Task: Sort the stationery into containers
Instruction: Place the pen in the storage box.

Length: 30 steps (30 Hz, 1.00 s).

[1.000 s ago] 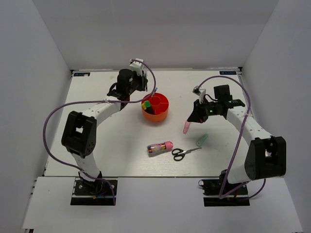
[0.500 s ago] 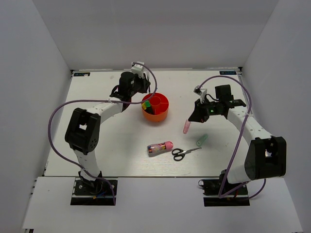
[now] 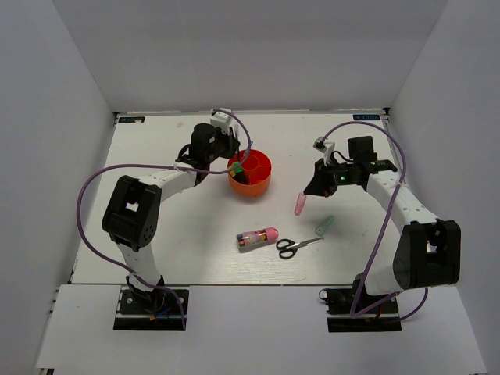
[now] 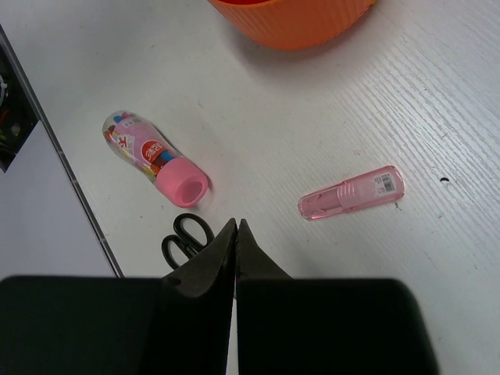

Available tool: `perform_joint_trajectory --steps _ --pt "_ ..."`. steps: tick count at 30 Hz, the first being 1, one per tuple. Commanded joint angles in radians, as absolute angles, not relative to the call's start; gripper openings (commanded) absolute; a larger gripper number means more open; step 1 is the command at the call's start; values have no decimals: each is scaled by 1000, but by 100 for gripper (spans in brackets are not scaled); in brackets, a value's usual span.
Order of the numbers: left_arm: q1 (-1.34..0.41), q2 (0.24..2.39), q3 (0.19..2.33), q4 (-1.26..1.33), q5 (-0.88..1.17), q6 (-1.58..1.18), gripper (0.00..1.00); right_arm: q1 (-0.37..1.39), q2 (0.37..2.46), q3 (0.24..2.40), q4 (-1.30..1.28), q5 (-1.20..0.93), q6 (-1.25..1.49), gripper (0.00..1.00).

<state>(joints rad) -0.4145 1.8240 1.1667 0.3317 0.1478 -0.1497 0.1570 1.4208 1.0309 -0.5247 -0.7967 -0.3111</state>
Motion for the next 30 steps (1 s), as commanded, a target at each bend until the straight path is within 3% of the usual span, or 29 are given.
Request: perform_joint_trajectory --steps 1,10,12,14,15,18,20,24,30 --pt "-416 1753 1164 321 160 -129 0 149 1414 1032 -529 -828 -307 0" --pt "-416 1755 1152 276 173 -118 0 144 1413 1035 -529 -833 -302 1" --pt "-416 1758 1143 272 182 -123 0 149 1411 1032 -529 -833 -302 6" --pt "-414 1763 1147 265 183 -126 8 143 1416 1034 -531 -836 -302 11" --pt "-414 1766 1146 261 187 -129 21 141 1416 1035 -529 -836 -304 20" --pt "-414 1769 1157 244 189 -130 47 141 1420 1035 -529 -831 -302 40" --pt "-419 1772 1170 238 189 -130 55 141 1424 1037 -535 -822 -304 45" --pt "-417 1773 1210 207 189 -129 60 137 1428 1040 -538 -815 -302 47" --pt "-419 1694 1226 183 173 -117 57 133 1436 1043 -529 -758 -265 44"
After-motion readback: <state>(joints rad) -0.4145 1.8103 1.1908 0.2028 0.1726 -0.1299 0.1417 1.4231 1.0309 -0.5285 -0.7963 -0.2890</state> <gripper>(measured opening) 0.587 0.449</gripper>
